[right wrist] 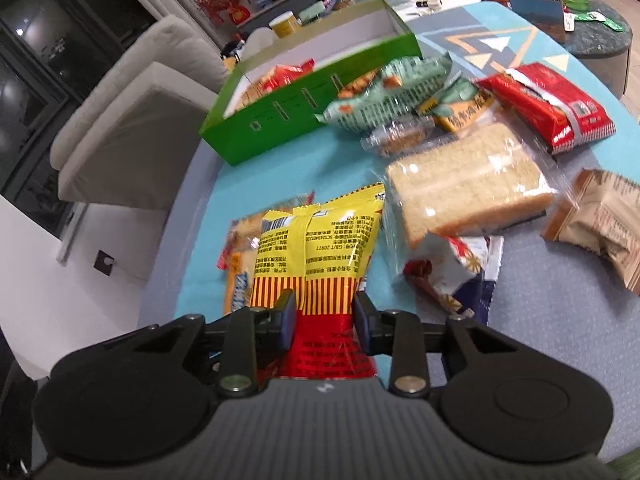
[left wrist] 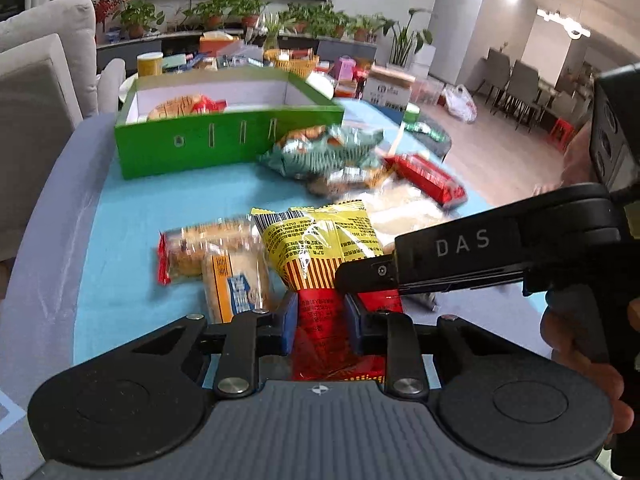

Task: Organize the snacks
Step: 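Carry the yellow chip bag with the right tool over the green box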

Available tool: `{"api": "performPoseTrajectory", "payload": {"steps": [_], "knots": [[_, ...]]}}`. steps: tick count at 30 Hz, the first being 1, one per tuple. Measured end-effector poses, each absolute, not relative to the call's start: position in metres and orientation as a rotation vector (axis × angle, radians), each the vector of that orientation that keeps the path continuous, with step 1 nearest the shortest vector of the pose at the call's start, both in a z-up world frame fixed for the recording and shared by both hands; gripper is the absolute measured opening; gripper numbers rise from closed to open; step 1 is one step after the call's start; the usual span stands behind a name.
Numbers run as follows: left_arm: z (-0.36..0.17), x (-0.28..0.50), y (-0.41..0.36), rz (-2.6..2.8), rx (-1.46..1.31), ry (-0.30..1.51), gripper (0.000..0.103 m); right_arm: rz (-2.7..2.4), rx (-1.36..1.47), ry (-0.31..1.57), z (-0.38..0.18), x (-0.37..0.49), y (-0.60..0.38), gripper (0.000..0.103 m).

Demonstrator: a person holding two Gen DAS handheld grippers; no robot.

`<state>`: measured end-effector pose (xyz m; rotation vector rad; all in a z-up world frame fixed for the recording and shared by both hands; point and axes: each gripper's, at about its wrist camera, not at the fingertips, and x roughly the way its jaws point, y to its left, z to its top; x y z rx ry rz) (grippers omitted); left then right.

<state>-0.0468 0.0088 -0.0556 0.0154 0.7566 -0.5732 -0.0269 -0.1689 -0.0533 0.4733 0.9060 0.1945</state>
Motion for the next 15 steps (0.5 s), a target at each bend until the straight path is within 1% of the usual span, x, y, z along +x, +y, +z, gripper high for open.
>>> {"api": "performPoseTrajectory", "payload": {"steps": [9,15], "knots": [[-0.014,-0.039,0.018,-0.530,0.025,0.621,0.023,0.233,0.440,0.783,-0.008,-0.012,-0.157,0.031],[0.009,-0.018,0.025,-0.503,0.015,0.567,0.023,0.246,0.402,0.724,0.016,0.012,-0.147,0.031]]}}
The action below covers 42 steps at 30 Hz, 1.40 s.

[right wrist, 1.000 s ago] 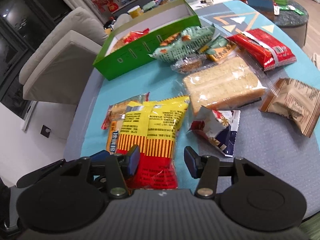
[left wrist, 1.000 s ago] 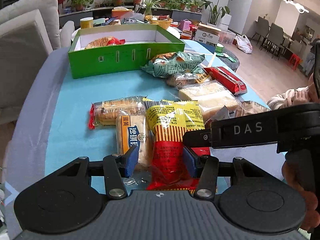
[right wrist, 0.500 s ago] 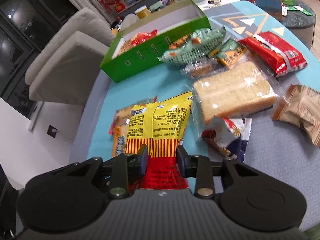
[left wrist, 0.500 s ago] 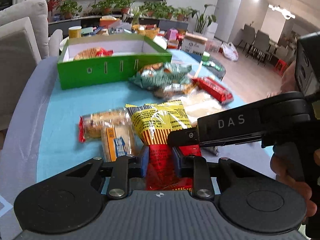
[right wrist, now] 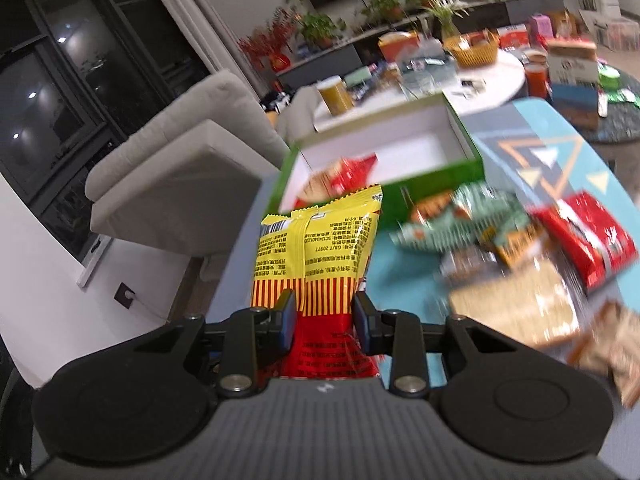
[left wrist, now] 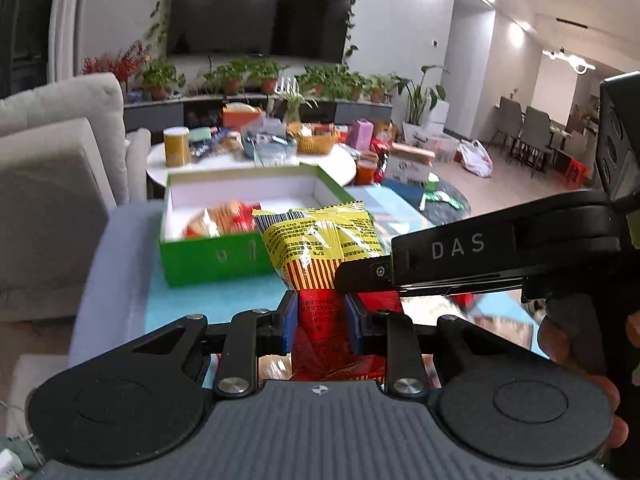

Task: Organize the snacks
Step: 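Carry the yellow chip bag with the right tool over the green box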

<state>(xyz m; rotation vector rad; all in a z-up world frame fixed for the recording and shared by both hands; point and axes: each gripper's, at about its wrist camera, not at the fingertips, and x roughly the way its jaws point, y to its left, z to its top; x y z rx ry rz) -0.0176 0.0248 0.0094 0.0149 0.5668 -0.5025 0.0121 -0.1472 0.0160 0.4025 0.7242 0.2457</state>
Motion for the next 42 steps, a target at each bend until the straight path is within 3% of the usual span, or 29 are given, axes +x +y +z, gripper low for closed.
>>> {"api": "performPoseTrajectory", "payload": {"steps": [20,42], "knots": [[0.037,0.100,0.020,-0.445,0.005,0.503,0.023,0.264,0.432,0.628,0.038,0.123,-0.148,0.031],[-0.014,0.197,-0.006,-0.425,0.011,0.602,0.023,0.225,0.496,0.706,-0.011,0.204,-0.167,0.031]]}}
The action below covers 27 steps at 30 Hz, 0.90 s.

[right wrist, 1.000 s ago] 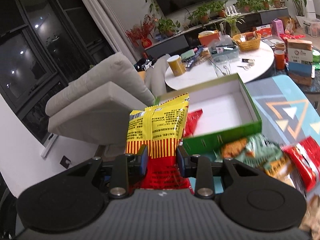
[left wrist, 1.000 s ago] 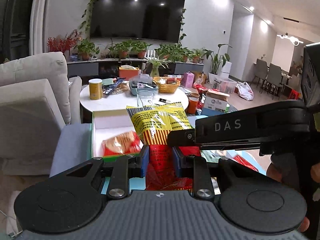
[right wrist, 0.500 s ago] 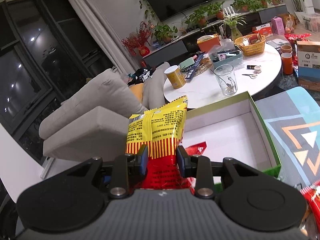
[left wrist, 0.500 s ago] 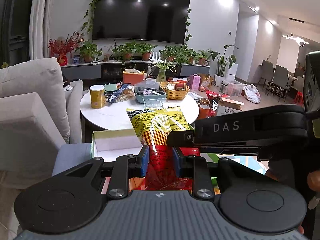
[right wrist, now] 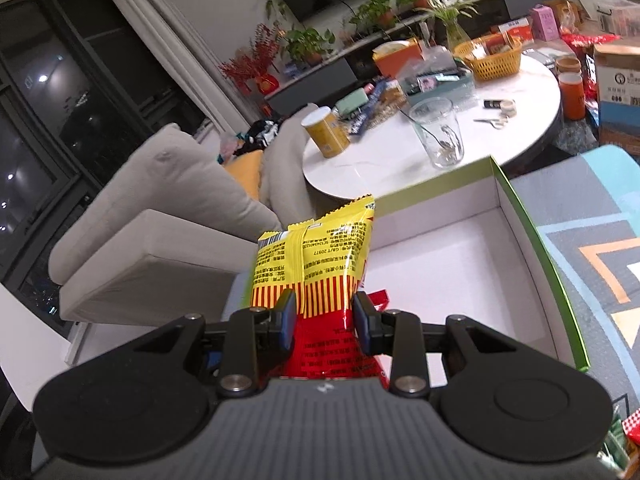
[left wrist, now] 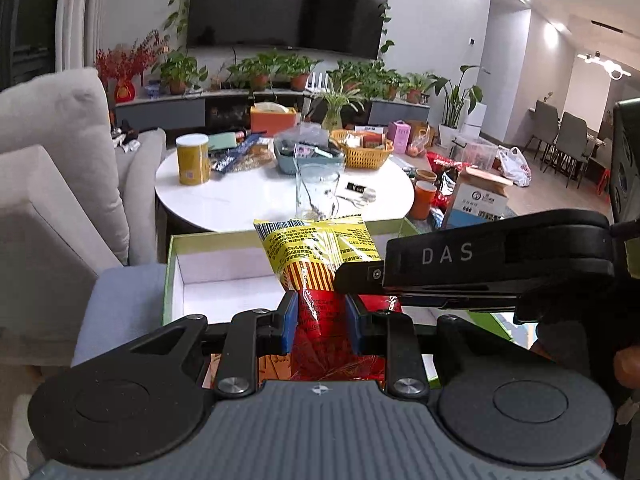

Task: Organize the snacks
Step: 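Carry the yellow chip bag with the right tool over the green box, then open the right tool to release the chip bag into the box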

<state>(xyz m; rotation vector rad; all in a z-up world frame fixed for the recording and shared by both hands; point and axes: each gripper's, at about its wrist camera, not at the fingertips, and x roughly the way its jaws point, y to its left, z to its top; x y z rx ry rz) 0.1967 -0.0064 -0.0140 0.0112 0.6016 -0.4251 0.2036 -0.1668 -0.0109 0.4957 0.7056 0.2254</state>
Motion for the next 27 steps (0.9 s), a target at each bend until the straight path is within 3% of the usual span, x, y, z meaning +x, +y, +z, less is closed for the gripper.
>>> {"api": "performPoseTrajectory", "payload": {"steps": [4,8,13,27], "knots": [[-0.029,0.207,-0.009,-0.420,0.012,0.628,0.025,0.196,0.521,0.744,-0.024,0.211,-0.170,0.031],[-0.033,0.209,-0.007,-0.401,0.024,0.625,0.040,0.167,0.516,0.763,-0.027,0.210,-0.172,0.031],[-0.033,0.203,-0.007,-0.377,0.042,0.629,0.042,0.144,0.494,0.773,-0.026,0.202,-0.172,0.043],[-0.013,0.163,0.000,-0.262,0.097,0.608,0.043,0.183,0.431,0.755,-0.003,0.156,-0.166,0.047]]}}
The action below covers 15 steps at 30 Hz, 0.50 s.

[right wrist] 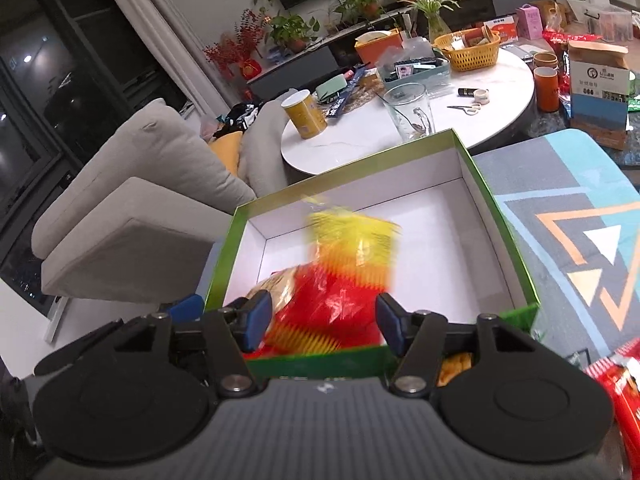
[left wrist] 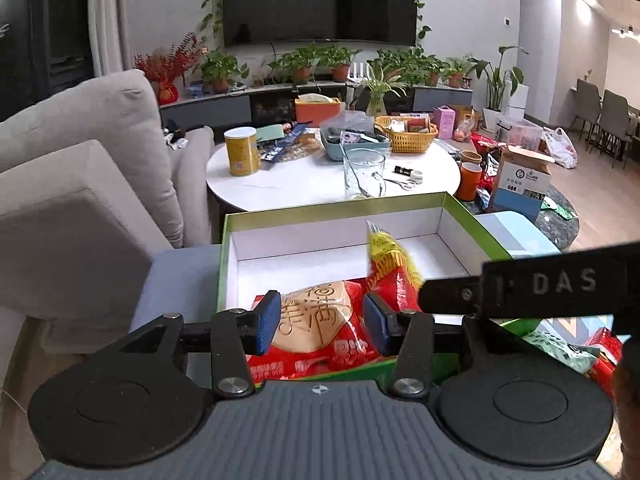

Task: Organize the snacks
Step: 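Open the right tool to release the chip bag into the box, then reach the right tool to the green-and-white cracker bag and grasp it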

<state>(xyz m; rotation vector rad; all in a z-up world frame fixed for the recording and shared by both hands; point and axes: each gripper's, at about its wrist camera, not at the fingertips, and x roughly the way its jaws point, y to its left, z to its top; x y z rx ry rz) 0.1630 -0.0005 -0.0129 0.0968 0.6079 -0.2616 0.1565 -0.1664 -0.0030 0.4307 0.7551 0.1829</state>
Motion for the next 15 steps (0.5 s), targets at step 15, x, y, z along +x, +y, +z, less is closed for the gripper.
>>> {"api": "performPoseTrajectory", "payload": {"steps": [15], "knots": [[0.002,0.086,0.010,-0.266,0.055,0.611,0.044,0.221,0.403,0.743,0.009,0.084,-0.166,0.047]]}}
